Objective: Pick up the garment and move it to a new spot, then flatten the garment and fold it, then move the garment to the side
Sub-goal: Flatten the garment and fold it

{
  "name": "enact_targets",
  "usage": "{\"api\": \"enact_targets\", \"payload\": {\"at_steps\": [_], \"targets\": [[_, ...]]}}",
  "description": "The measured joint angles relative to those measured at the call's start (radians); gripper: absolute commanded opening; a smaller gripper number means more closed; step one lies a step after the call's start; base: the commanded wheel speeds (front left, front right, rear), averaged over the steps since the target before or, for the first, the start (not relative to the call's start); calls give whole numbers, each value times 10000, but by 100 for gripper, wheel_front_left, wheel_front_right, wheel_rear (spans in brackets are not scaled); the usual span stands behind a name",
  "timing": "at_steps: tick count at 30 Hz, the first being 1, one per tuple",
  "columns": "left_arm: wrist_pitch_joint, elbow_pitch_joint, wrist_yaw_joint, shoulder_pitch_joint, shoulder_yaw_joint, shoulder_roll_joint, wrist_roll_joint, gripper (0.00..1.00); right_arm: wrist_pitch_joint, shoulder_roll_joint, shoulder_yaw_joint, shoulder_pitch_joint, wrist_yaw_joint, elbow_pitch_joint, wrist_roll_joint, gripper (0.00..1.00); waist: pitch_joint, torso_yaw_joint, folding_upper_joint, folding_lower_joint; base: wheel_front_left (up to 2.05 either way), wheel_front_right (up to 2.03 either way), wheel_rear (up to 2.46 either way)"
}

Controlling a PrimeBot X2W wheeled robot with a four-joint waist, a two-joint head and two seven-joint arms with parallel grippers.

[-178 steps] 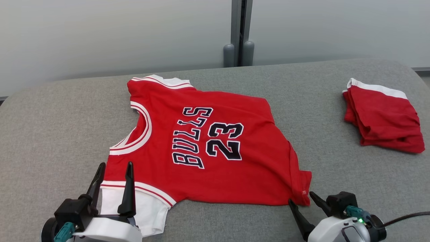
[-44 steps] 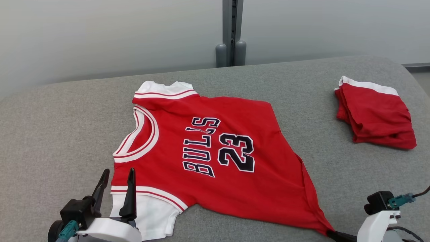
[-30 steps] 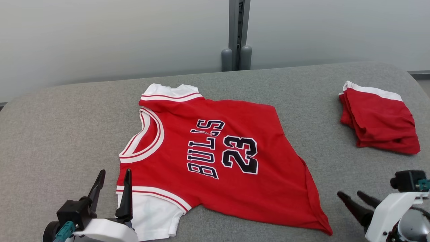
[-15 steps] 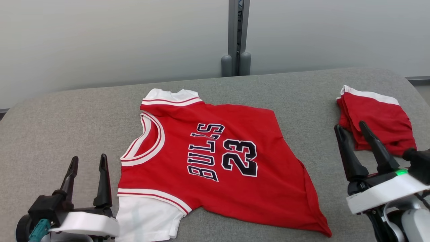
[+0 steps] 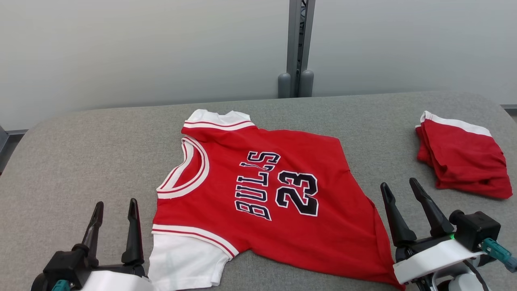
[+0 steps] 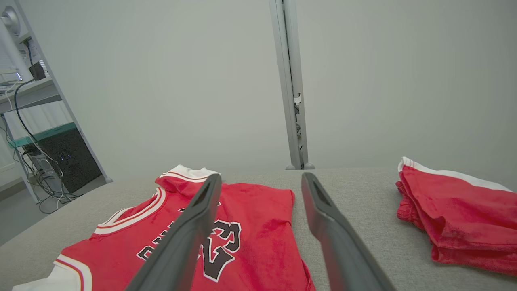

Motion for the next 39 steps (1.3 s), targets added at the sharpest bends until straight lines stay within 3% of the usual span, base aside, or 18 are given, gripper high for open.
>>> {"api": "enact_targets", "payload": {"at_steps": [20,39], "targets": [[0,240,-539,164,372,-426,596,100,-42,25,-142,-2,0,173,-253,100,-102,-2,0,0,0,0,0],[0,305,-717,164,556,-662,863,100,-44,36,-466,-13,0,144,-414,100,-70,3,0,0,0,0,0]]}}
